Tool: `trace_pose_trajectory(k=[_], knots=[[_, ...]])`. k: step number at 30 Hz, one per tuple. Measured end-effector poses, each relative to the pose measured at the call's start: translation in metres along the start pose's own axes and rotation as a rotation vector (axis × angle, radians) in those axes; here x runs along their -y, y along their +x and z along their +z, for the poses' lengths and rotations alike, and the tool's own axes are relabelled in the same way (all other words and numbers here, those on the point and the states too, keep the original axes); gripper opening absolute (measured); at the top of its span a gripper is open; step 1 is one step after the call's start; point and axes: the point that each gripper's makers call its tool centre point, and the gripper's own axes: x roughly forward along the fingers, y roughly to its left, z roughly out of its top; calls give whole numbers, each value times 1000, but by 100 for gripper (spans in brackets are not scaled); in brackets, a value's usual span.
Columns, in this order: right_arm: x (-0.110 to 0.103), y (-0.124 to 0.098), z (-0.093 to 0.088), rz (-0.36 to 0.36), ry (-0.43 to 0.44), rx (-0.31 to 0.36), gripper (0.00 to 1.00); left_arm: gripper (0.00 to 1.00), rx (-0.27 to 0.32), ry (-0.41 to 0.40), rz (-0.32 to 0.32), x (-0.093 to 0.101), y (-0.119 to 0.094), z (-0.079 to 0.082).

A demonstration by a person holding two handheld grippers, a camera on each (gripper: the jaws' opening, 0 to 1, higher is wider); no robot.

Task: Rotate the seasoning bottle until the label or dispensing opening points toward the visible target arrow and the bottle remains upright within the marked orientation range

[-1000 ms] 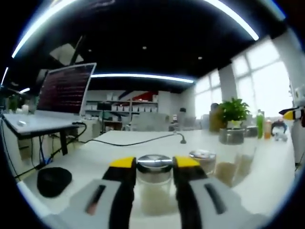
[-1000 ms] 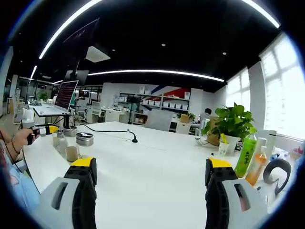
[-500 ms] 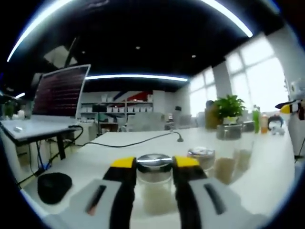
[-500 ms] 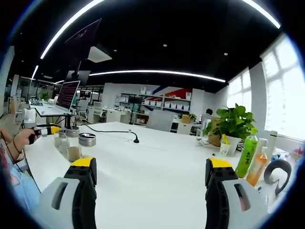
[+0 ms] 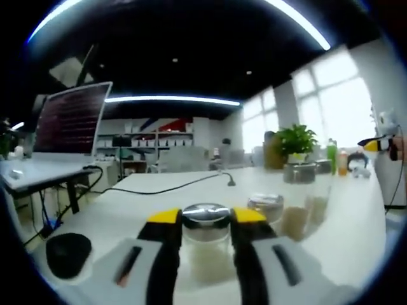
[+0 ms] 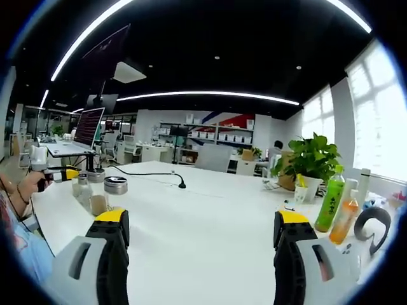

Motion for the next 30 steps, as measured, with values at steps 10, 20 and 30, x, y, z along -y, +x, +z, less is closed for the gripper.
trace_pose_trajectory(k=[10,20,30], knots=[[21,-18,7,-43,13,43,99,31,-8,-9,-89,2,-2,0],[10,-13,13,8,39,67,98,31,-21,8,-165,3,0,-1],[-6,-10,18,76,84,108,98,31,-24,-38,-245,1,2,-4]])
